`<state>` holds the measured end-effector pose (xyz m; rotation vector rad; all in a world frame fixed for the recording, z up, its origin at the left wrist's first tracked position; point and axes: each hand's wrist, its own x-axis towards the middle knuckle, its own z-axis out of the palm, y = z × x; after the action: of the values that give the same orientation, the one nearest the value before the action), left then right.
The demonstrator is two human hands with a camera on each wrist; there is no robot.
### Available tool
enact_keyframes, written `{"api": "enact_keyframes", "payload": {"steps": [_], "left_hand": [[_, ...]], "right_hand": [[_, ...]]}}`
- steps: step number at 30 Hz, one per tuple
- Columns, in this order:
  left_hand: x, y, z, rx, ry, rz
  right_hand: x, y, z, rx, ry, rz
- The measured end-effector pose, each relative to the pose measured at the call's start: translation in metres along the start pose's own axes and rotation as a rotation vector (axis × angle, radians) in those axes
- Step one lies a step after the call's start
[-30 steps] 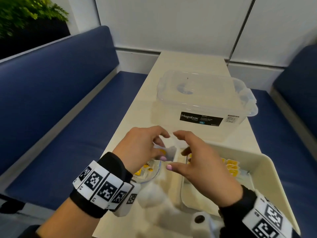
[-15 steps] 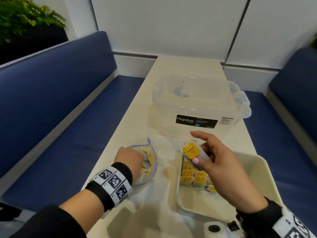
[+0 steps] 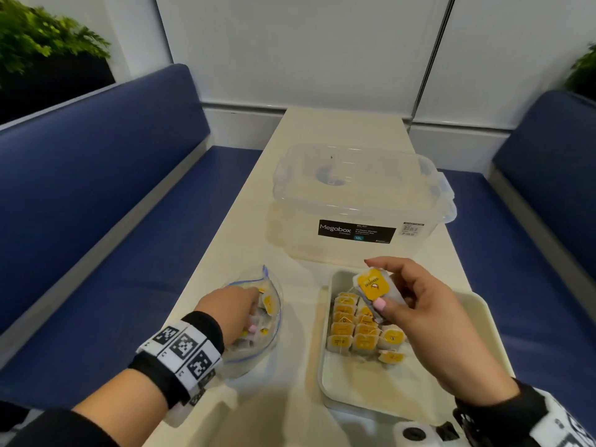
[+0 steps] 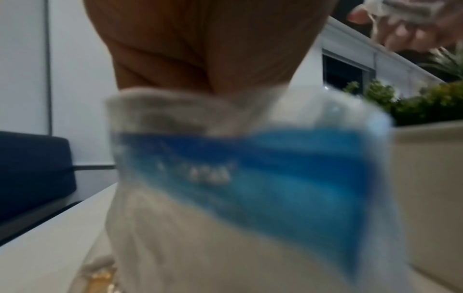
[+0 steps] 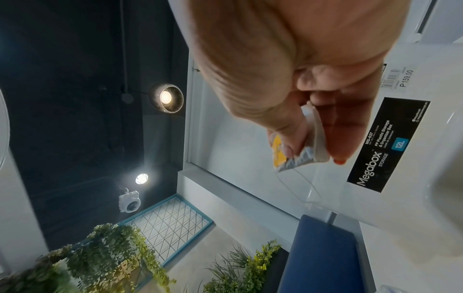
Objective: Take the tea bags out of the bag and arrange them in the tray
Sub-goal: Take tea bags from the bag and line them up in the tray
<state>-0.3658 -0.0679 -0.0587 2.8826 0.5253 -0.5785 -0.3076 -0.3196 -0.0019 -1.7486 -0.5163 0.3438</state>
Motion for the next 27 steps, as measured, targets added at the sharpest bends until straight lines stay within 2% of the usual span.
{"api": "enact_keyframes", "payload": {"steps": [6,10,13,19,23,27], "left_hand": [[-0.010,-0.019,-0.017,-0.548,0.224,-0.026],[-0.015,-0.020,-0.021,-0.627,0.321,0.046],[-0.023,-0.010,-0.025,-0.637,0.354,0.116],[-0.038,0.019,-0.032,-0.926,0.399,0.170],[-0.047,0.038,-0.035,-1.026,0.363,0.254],[-0.056,0.056,-0.033,-0.982,0.318,0.381]], "right_hand": [[0.002,0.005,0.005,0.019,-0.028,-0.005],[0.005,0.010,0.013,0.021,-0.039,0.016],[0.005,0.010,0.019,0.038,-0.057,0.024],[0.002,0.005,0.021,0.159,-0.075,0.063],[0.000,0.003,0.015,0.093,-0.019,0.034],[-0.003,0.000,0.003,0.055,0.067,0.025]]}}
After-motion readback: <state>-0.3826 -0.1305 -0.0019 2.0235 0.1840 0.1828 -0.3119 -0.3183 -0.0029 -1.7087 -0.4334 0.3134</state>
